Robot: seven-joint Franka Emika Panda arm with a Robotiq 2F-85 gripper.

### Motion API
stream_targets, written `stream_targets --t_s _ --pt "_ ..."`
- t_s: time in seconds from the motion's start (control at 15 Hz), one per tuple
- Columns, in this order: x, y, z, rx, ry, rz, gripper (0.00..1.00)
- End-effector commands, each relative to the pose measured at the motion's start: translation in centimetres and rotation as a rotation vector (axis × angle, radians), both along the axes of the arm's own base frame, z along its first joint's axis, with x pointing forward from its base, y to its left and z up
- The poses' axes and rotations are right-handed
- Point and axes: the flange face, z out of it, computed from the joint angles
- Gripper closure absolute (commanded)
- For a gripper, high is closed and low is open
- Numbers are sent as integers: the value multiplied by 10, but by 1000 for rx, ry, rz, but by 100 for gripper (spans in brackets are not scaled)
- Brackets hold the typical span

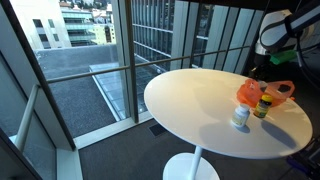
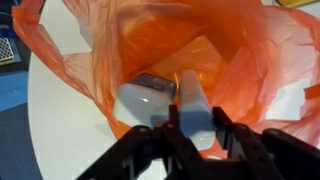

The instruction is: Remove a bottle from the plastic

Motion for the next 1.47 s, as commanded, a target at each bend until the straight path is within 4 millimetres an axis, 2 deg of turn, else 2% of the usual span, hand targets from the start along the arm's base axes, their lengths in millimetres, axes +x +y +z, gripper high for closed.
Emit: stream_targets --t_s 0.0,0.47,0.87,1.13,1.4 --pt "-1 -3 24 -10 -20 22 87" --pt "-12 20 83 9 -77 48 87" --pt "-27 64 133 32 -112 92 87" --pt "-38 105 150 52 -131 154 87" --pt "-52 143 151 65 -130 217 87"
